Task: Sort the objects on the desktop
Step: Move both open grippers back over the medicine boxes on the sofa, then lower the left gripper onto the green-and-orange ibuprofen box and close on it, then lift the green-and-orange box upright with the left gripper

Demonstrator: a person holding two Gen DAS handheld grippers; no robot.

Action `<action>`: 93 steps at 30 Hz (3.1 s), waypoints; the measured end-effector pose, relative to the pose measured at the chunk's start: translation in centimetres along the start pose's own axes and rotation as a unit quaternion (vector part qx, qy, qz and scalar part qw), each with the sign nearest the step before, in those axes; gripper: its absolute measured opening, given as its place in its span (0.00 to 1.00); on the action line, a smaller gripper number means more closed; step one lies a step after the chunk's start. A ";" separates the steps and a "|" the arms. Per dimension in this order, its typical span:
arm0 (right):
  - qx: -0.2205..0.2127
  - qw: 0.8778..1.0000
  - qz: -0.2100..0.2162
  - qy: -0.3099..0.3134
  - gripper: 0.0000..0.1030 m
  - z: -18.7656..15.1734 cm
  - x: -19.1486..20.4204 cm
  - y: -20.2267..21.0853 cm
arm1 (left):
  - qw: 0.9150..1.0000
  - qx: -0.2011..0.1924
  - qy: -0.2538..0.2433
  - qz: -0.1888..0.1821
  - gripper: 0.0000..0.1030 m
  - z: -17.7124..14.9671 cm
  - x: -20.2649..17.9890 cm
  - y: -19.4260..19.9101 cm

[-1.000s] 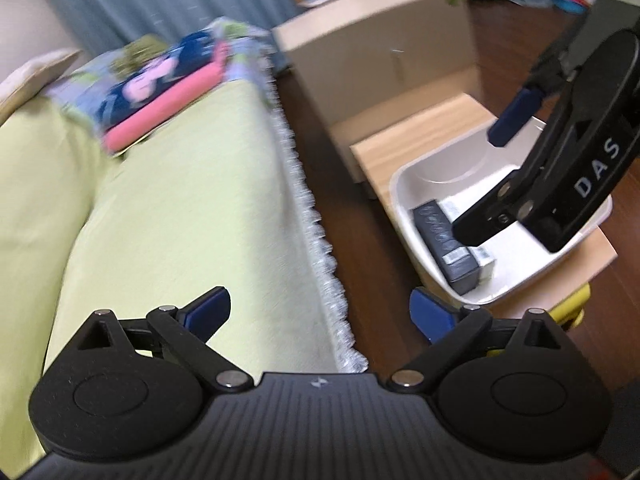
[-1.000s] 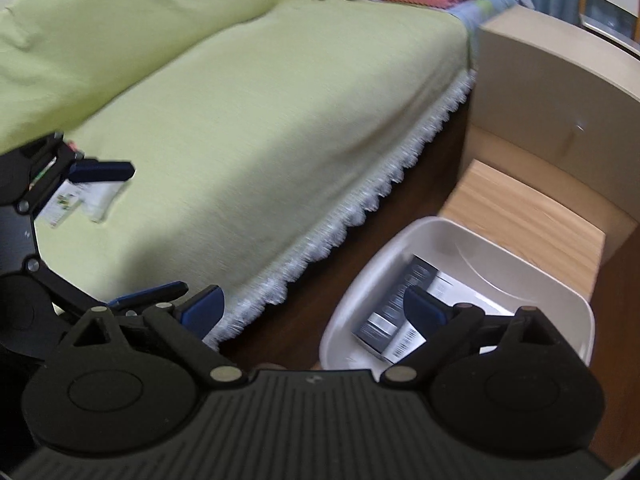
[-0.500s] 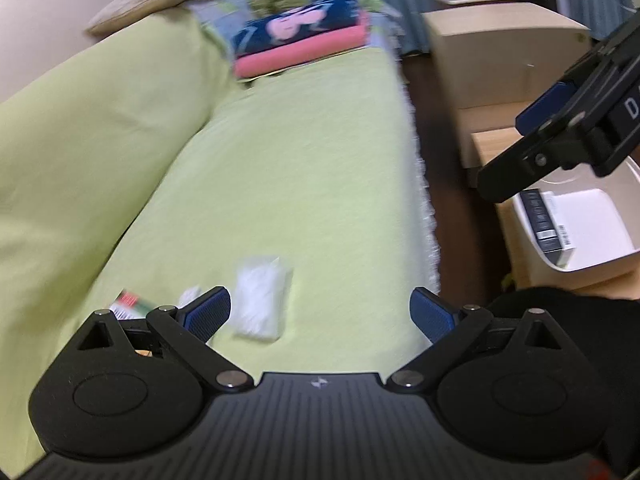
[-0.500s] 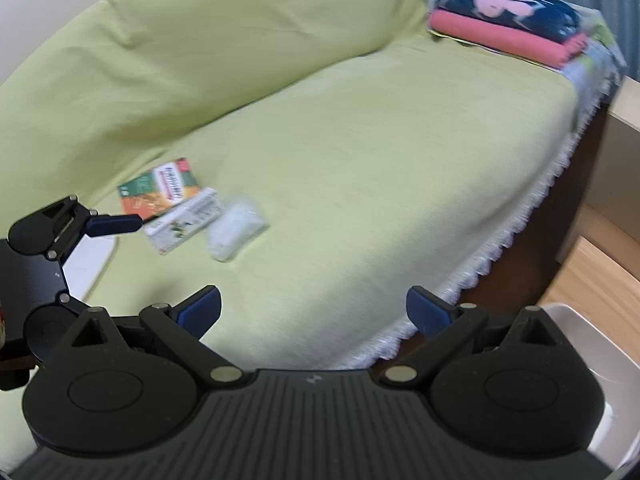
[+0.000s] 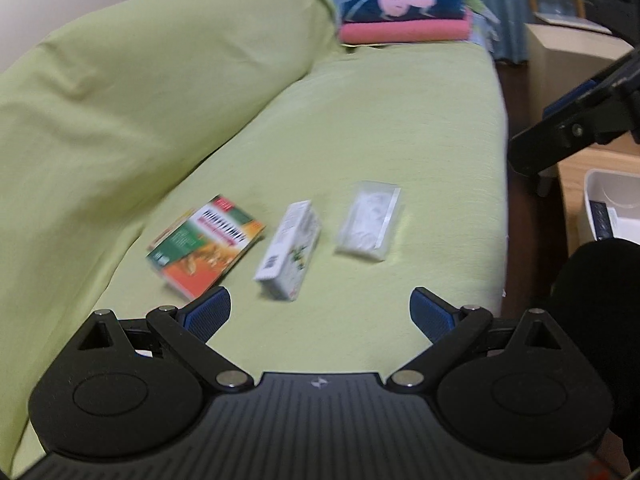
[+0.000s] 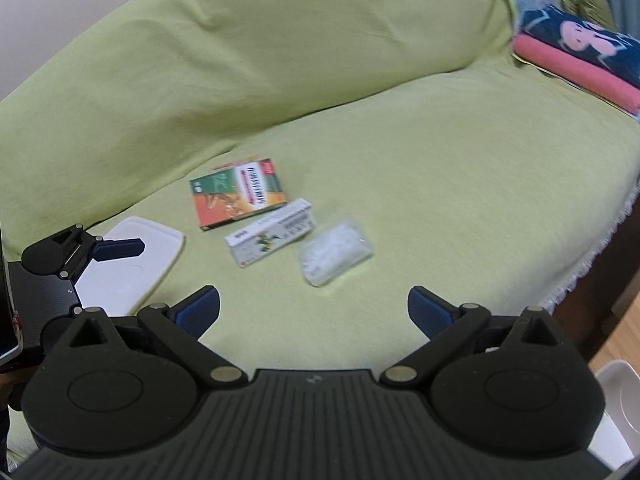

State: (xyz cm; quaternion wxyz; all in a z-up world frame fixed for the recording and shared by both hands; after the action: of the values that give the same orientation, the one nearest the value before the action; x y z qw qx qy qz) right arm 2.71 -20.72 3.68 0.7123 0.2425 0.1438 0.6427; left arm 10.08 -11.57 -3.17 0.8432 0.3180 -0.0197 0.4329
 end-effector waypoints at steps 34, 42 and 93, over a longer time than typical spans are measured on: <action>0.007 1.000 0.020 -0.004 0.99 -0.2 3.3 -5.1 | 0.998 0.018 0.048 0.043 0.94 -3.5 8.1 -1.7; 0.002 0.999 0.032 -0.002 0.99 0.8 4.2 -7.7 | 0.999 0.015 0.019 0.038 0.92 -2.8 10.5 -4.2; 0.033 0.999 0.027 0.016 0.99 1.0 3.6 -20.5 | 0.986 0.040 0.156 -0.046 0.52 -4.5 20.3 -17.9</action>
State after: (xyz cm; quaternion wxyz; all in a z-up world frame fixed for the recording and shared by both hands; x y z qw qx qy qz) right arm 21.08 -18.49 -5.95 0.6841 0.2591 0.1703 0.6602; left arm 34.98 -2.07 -9.73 0.8416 0.2807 0.1437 0.4385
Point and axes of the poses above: each gripper's, at about its wrist camera, not at the fingertips, and y roughly against the way its jaws point, x to its left, z to its top, the point moved 1 cm from there along -y, roughly the way its jaws point, and after that the axes turned 11 degrees about -x, right-handed, at the moved point
